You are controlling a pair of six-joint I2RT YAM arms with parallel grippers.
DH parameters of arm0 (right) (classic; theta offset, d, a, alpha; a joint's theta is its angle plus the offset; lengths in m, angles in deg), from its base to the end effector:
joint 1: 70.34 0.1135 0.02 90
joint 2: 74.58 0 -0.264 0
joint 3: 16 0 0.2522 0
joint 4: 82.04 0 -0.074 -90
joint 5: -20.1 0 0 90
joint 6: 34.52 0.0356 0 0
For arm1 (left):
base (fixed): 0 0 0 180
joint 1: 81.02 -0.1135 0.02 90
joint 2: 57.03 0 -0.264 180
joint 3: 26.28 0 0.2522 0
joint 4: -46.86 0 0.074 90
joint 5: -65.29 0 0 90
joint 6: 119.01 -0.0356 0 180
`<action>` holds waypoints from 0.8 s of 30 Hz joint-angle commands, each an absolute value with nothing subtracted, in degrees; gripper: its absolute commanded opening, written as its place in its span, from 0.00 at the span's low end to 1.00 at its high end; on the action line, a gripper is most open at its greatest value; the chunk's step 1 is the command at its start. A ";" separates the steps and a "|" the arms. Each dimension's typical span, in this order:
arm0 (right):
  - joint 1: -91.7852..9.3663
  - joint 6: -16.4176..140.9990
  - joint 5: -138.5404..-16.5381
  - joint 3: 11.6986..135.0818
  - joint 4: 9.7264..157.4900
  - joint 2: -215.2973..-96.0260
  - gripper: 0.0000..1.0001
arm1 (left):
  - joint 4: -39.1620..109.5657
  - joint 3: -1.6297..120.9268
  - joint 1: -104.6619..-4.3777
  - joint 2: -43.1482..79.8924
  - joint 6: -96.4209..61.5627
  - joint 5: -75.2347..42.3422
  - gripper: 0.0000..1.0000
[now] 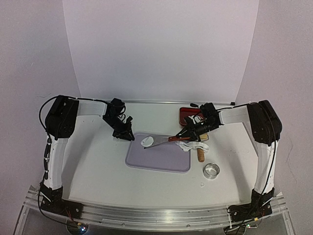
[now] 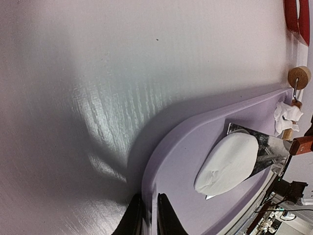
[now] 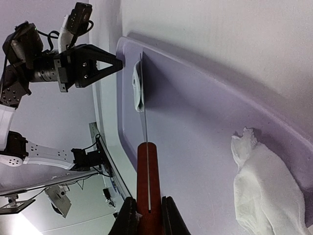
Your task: Roll out the dumpling wrappers from the dough
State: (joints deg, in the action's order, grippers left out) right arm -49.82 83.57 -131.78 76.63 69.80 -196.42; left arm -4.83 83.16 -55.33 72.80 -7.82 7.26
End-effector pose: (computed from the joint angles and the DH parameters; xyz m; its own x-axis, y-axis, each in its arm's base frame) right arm 0.3902 0.1796 0.1382 -0.9833 -0.1311 -0.1260 -0.1673 0.3814 0.9092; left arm 0.4042 -0.2153 0.1292 -0.9855 0.1338 -0.1048 0.1698 0.7960 -0.5809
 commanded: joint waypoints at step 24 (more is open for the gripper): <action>-49.78 90.00 -129.17 68.38 80.91 -192.44 0.00 | -2.09 80.25 -54.30 65.26 -5.37 4.52 0.49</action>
State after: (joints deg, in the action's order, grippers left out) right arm -49.82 89.10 -133.23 70.30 81.08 -194.71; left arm -3.83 81.21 -54.43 70.26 -6.12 5.96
